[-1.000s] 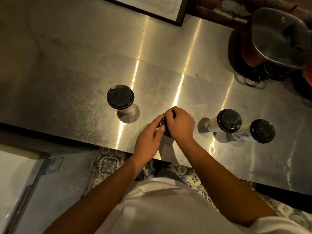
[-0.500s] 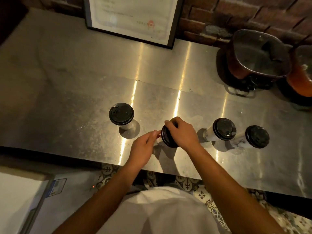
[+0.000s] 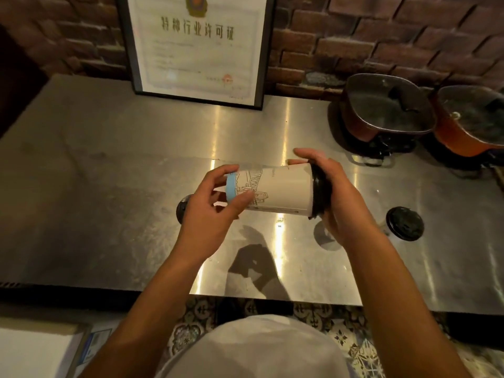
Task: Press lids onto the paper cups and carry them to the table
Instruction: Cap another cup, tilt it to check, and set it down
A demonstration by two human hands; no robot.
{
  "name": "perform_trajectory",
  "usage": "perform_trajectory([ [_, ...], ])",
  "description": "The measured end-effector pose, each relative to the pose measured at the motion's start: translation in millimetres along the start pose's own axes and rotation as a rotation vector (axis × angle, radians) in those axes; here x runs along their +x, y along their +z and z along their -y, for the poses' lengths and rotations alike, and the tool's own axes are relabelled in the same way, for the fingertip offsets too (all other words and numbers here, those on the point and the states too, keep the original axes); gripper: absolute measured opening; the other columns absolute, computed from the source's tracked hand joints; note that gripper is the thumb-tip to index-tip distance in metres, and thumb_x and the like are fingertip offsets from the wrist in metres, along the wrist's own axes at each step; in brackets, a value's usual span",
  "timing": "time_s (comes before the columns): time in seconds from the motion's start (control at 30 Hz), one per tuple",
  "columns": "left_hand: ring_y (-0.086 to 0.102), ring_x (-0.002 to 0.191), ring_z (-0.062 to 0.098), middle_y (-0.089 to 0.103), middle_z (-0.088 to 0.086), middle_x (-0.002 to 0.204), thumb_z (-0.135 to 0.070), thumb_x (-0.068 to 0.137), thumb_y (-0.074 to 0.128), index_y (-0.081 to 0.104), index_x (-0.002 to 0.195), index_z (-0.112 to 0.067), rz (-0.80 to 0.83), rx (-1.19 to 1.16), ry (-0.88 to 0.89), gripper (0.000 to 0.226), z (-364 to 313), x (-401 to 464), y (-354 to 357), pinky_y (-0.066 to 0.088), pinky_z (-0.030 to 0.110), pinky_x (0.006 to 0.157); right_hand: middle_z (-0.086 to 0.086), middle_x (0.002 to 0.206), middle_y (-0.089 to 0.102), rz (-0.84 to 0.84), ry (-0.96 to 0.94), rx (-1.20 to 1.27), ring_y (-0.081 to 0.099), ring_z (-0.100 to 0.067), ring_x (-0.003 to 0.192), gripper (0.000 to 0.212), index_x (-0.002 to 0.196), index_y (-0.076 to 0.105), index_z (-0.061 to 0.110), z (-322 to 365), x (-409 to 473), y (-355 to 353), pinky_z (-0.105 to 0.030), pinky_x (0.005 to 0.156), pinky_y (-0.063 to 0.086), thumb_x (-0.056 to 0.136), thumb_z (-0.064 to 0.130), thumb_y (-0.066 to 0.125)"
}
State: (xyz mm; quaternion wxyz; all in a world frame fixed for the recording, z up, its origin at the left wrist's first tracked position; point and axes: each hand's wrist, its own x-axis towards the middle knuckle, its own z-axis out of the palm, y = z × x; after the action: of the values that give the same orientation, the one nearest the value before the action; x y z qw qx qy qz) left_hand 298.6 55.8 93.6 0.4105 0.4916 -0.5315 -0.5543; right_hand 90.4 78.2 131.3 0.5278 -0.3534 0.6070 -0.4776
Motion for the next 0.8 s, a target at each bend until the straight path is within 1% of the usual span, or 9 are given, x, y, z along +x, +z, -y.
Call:
perform_trajectory([
  [0.1, 0.067, 0.116, 0.018, 0.063, -0.01, 0.128, -0.053, 0.073, 0.076, 0.057, 0.129, -0.034, -0.005, 0.051, 0.081, 0.062, -12, -4, -5, 0.063, 0.039, 0.089, 0.006, 0.132, 0.064, 0.011, -0.04, -0.009, 0.067, -0.025, 0.114, 0.045, 0.132, 0.057, 0.045, 6, -7, 5, -0.026, 0.067, 0.055, 0.09, 0.059, 0.048],
  [0.17, 0.068, 0.115, 0.016, 0.063, -0.017, 0.124, -0.054, 0.079, 0.079, 0.057, 0.123, -0.041, 0.034, 0.069, 0.147, 0.051, -18, -8, -9, 0.063, 0.04, 0.089, 0.004, 0.128, 0.07, -0.001, -0.05, 0.067, 0.068, -0.03, 0.115, 0.041, 0.128, 0.062, 0.037, 7, -10, 6, -0.029, 0.064, 0.053, 0.092, 0.053, 0.05],
  [0.23, 0.067, 0.116, 0.013, 0.062, -0.025, 0.12, -0.051, 0.08, 0.079, 0.056, 0.116, -0.051, 0.117, 0.098, 0.221, 0.043, -27, -12, -11, 0.064, 0.037, 0.086, -0.002, 0.126, 0.073, 0.015, -0.033, 0.145, 0.068, -0.034, 0.116, 0.037, 0.122, 0.066, 0.029, 7, -13, 7, -0.039, 0.073, 0.047, 0.095, 0.047, 0.049],
  [0.33, 0.063, 0.12, 0.017, 0.062, -0.011, 0.126, -0.044, 0.082, 0.075, 0.06, 0.118, -0.039, 0.158, 0.18, 0.447, 0.039, -39, -16, -13, 0.061, 0.03, 0.086, -0.014, 0.125, 0.071, 0.064, 0.029, 0.204, 0.065, -0.038, 0.107, 0.035, 0.115, 0.072, 0.024, 5, -17, 13, -0.047, 0.081, 0.036, 0.099, 0.044, 0.048],
  [0.47, 0.058, 0.124, 0.011, 0.061, 0.004, 0.13, -0.036, 0.088, 0.072, 0.064, 0.117, -0.026, 0.088, 0.35, 0.688, 0.032, -37, -16, -14, 0.056, 0.018, 0.091, -0.015, 0.126, 0.071, 0.112, 0.126, 0.281, 0.07, -0.038, 0.11, 0.051, 0.13, 0.067, 0.017, 8, -21, 19, -0.047, 0.077, 0.06, 0.09, 0.048, 0.056],
  [0.57, 0.056, 0.127, 0.015, 0.059, 0.012, 0.133, -0.033, 0.088, 0.073, 0.064, 0.118, -0.021, 0.055, 0.352, 0.756, 0.033, -30, -19, -11, 0.056, 0.021, 0.092, -0.009, 0.12, 0.07, 0.092, 0.119, 0.329, 0.069, -0.034, 0.11, 0.042, 0.132, 0.067, 0.022, 11, -24, 22, -0.045, 0.074, 0.062, 0.099, 0.044, 0.052],
  [0.67, 0.06, 0.121, 0.022, 0.062, 0.017, 0.127, -0.039, 0.087, 0.076, 0.059, 0.118, -0.013, -0.016, 0.358, 0.818, 0.044, -25, -21, -10, 0.055, 0.023, 0.091, -0.012, 0.125, 0.069, 0.108, 0.114, 0.325, 0.067, -0.038, 0.116, 0.045, 0.131, 0.067, 0.022, 11, -26, 26, -0.044, 0.075, 0.062, 0.094, 0.044, 0.056],
  [0.73, 0.063, 0.113, 0.018, 0.064, 0.01, 0.12, -0.04, 0.087, 0.075, 0.061, 0.115, -0.014, -0.083, 0.339, 0.775, 0.041, -22, -23, -10, 0.057, 0.024, 0.087, -0.012, 0.13, 0.068, 0.138, 0.124, 0.295, 0.068, -0.037, 0.117, 0.051, 0.131, 0.067, 0.025, 10, -29, 28, -0.044, 0.075, 0.063, 0.086, 0.049, 0.059],
  [0.8, 0.067, 0.104, 0.013, 0.064, -0.006, 0.112, -0.043, 0.087, 0.074, 0.061, 0.114, -0.027, -0.15, 0.285, 0.641, 0.033, -22, -26, -7, 0.06, 0.024, 0.079, -0.007, 0.127, 0.068, 0.123, 0.08, 0.239, 0.068, -0.032, 0.112, 0.046, 0.127, 0.067, 0.032, 8, -31, 29, -0.039, 0.074, 0.061, 0.085, 0.05, 0.062],
])
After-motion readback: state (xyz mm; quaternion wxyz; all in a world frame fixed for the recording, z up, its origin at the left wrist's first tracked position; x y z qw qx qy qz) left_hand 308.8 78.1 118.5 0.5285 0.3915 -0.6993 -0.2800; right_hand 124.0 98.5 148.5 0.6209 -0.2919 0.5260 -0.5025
